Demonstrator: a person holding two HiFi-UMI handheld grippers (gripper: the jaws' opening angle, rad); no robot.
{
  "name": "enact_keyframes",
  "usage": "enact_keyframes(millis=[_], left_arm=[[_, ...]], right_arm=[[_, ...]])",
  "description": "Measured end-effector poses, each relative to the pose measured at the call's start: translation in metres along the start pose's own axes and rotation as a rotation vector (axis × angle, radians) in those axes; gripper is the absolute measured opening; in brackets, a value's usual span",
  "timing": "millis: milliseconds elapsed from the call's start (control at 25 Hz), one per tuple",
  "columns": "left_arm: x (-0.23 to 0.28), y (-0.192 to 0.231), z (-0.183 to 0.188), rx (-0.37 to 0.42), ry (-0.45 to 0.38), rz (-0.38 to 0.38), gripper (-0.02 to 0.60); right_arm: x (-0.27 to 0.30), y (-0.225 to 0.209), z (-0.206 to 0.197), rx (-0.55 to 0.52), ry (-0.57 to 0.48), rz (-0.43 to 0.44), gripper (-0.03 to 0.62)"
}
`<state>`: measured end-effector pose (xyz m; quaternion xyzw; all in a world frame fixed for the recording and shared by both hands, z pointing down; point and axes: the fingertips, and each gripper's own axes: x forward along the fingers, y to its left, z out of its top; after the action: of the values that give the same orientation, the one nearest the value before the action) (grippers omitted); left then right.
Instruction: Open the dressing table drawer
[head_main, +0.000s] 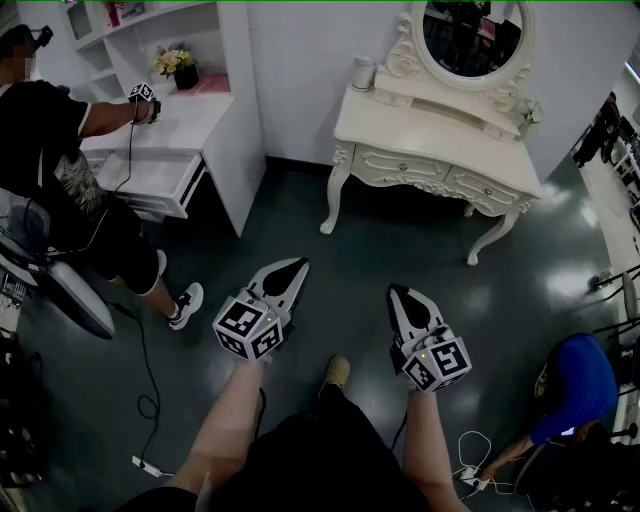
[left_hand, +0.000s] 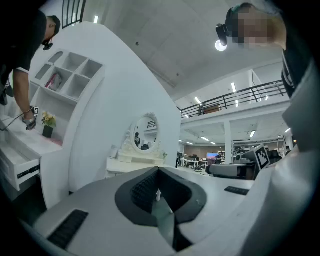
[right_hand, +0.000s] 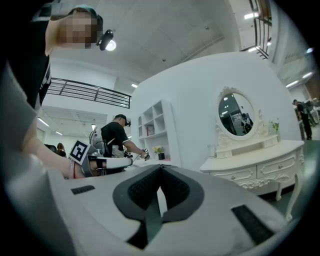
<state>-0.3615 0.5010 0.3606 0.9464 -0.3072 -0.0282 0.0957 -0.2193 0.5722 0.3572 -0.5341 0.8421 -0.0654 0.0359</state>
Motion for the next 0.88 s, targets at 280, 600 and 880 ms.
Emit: enact_keyframes(millis=[280,600,880], left_arm=[[0.072,0.028,0.004,-0.006,0.009,0.012,0.002],[0.149,0.052,0.012,-0.013,-0.012,0.019,0.002],[0.197,0.067,0.018,-0.006,-0.031,0.013,0.002]], right_arm=[[0.044,-0.061,0.007,0.003,0.018,0.018,0.003],[0.083,-0.132,0.020,-0.019,0.011,0.021,0.004],[0.103,-0.175,0.030,-0.038,0.000,0.015,0.005]])
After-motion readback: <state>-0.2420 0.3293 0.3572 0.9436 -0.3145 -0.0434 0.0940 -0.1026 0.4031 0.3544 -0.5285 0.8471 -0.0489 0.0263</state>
